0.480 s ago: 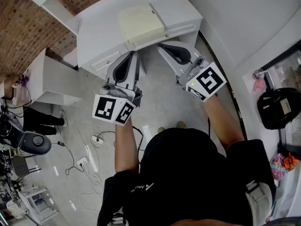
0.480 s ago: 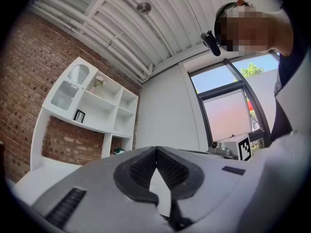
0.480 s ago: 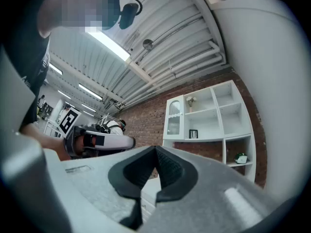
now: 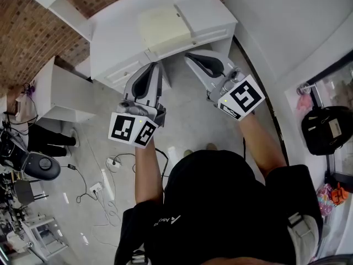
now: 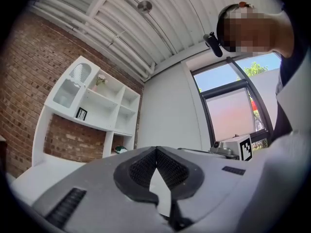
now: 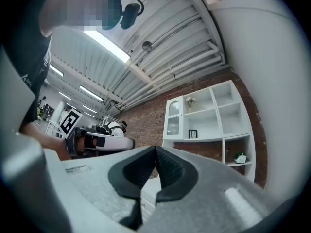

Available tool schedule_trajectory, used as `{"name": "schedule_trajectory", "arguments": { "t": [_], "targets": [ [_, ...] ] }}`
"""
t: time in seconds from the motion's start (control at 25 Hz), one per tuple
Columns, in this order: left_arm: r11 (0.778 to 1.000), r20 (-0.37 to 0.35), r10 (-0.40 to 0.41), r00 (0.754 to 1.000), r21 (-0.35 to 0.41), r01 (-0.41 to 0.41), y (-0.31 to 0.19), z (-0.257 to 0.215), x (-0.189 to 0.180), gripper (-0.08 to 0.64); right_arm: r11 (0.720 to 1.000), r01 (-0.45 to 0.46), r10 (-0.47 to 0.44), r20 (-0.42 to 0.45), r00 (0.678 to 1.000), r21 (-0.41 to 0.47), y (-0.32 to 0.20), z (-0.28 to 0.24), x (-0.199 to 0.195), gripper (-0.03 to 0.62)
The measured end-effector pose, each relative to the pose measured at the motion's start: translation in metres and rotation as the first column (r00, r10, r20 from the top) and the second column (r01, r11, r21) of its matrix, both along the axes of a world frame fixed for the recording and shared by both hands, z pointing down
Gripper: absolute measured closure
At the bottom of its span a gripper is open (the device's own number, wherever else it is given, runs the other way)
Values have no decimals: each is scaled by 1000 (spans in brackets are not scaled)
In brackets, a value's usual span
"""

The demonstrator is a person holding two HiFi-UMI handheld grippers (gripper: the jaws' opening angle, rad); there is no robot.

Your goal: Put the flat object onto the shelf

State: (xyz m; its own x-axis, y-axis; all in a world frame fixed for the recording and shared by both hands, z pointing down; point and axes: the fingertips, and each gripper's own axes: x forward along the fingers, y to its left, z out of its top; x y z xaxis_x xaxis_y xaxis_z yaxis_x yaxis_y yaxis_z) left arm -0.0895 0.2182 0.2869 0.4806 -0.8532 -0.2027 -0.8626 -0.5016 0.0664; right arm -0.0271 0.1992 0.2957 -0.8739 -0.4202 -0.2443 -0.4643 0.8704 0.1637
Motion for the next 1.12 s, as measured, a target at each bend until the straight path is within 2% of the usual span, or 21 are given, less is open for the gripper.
{"name": "schedule_trajectory", "arguments": {
  "t": [0.6, 0.88, 1.12],
  "targets": [
    [997, 28, -70, 997, 20, 69, -39, 15, 22, 561, 987, -66, 60, -47, 997, -143, -65, 40, 36, 589],
    [997, 15, -73, 997, 17, 73, -68, 21, -1, 561, 962, -90, 83, -40, 996, -257, -107, 62, 18, 560],
    [999, 8, -41, 999, 15, 41, -106, 34, -30, 561, 925, -133, 132, -26, 991, -357, -157, 86, -5, 527]
  ]
}}
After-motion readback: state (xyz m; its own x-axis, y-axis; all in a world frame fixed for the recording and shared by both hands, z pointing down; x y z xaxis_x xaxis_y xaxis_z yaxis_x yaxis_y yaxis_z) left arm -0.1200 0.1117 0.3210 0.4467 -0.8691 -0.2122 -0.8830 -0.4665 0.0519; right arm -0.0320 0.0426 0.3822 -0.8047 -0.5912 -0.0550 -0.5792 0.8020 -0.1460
